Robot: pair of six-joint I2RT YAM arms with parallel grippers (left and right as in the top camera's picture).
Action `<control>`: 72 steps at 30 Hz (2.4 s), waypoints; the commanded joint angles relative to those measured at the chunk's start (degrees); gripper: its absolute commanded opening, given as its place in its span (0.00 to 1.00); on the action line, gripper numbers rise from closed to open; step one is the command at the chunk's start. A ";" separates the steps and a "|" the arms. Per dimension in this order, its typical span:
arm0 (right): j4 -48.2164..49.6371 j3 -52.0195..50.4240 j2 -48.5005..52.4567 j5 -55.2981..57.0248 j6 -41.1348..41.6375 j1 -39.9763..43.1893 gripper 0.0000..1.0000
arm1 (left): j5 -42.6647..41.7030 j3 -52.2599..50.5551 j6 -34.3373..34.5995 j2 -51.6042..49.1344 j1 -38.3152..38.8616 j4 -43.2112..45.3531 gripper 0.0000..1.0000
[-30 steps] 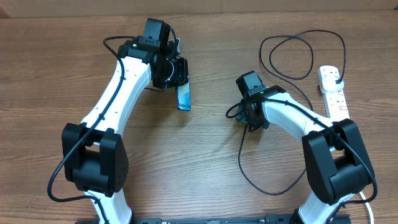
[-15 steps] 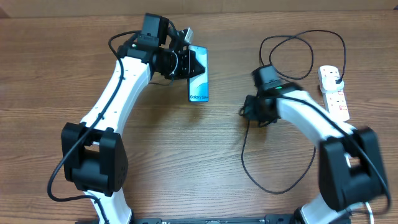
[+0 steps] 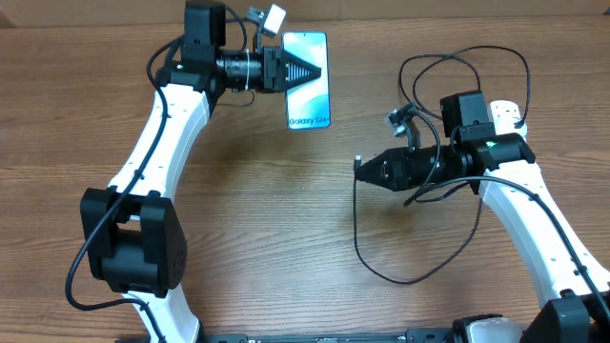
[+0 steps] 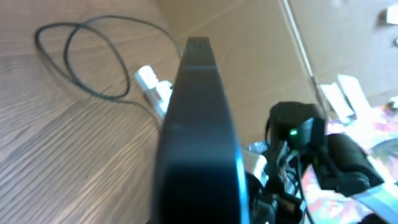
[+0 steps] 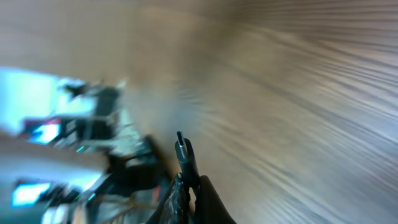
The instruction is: Plug charger to phone and switch on socket
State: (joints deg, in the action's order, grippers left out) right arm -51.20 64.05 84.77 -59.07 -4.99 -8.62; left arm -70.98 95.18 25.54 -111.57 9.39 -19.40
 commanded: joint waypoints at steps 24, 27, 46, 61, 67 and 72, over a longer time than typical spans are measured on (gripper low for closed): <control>8.52 0.15 -0.22 -17.46 0.72 0.33 0.04 | -16.06 0.59 27.82 2.29 6.80 28.33 0.04; 8.48 0.20 -0.24 -16.48 0.81 0.33 0.04 | -13.75 0.59 27.80 2.29 6.78 27.74 0.04; 7.89 0.20 -0.24 -15.28 3.67 0.33 0.04 | -7.89 0.59 14.71 2.19 8.31 15.06 0.04; 8.44 0.20 -0.24 -12.96 5.38 0.33 0.04 | -8.13 0.59 13.55 2.19 9.90 12.55 0.04; 7.48 0.20 -0.22 -8.72 7.21 0.33 0.04 | -6.64 0.59 10.23 2.19 9.66 10.62 0.04; 2.49 0.20 -0.22 11.89 10.82 -2.78 0.05 | 1.70 0.59 10.21 2.19 3.50 6.62 0.04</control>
State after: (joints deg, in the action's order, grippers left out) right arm -48.36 64.05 84.77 -61.12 2.37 -9.04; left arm -75.11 95.11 37.17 -111.55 17.72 -10.46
